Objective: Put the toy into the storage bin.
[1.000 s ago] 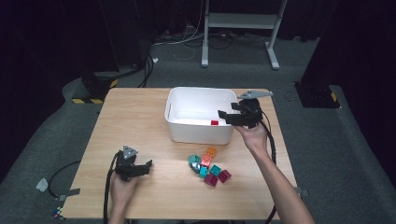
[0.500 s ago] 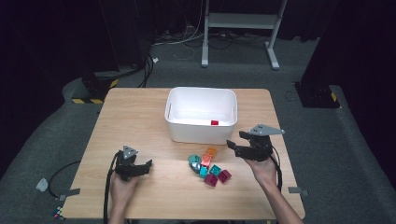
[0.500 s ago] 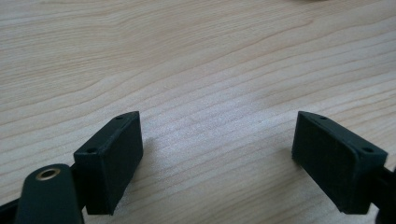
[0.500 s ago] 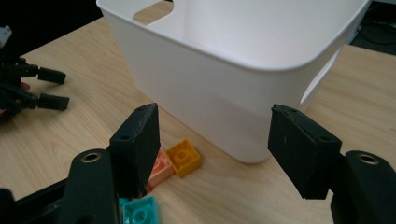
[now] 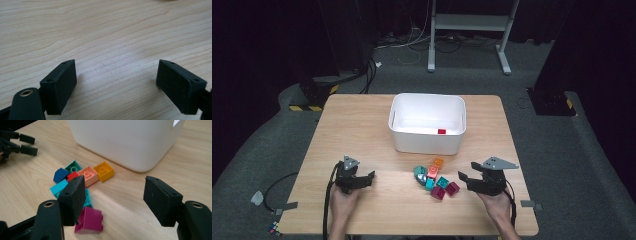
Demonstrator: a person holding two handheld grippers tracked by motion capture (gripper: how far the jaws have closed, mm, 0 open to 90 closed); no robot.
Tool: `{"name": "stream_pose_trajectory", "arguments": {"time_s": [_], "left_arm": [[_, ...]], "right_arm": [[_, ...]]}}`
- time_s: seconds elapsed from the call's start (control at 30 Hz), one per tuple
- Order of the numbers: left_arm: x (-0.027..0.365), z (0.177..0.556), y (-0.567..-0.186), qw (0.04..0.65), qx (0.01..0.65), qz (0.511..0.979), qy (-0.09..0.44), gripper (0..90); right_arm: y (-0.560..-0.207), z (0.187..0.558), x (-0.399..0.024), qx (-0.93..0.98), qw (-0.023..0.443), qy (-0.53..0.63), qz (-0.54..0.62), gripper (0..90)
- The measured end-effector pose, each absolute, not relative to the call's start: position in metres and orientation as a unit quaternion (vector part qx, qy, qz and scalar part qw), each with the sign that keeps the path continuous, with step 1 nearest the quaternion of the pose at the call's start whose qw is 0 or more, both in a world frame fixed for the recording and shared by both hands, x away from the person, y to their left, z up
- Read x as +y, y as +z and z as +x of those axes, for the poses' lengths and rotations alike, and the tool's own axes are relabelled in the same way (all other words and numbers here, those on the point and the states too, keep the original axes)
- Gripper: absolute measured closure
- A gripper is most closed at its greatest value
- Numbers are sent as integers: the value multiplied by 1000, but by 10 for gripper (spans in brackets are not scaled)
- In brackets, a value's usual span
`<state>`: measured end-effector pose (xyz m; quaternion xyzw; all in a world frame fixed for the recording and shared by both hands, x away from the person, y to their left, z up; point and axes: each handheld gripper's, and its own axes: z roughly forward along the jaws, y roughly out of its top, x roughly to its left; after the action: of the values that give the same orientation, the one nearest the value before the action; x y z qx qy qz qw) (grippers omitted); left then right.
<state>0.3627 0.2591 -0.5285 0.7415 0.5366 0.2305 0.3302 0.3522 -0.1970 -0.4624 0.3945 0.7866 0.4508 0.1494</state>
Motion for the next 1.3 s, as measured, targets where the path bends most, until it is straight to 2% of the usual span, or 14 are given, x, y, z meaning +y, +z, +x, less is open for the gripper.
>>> {"name": "stream_pose_trajectory", "arguments": {"time_s": [0.5,1.3], "left_arm": [[259,363,-528,329,536,742,232,170],[259,363,-528,330,536,741,232,171]], "right_arm": [[-499,333,-179,810,131,424,383,339],[-521,334,-155,840,127,378,368,369]]}}
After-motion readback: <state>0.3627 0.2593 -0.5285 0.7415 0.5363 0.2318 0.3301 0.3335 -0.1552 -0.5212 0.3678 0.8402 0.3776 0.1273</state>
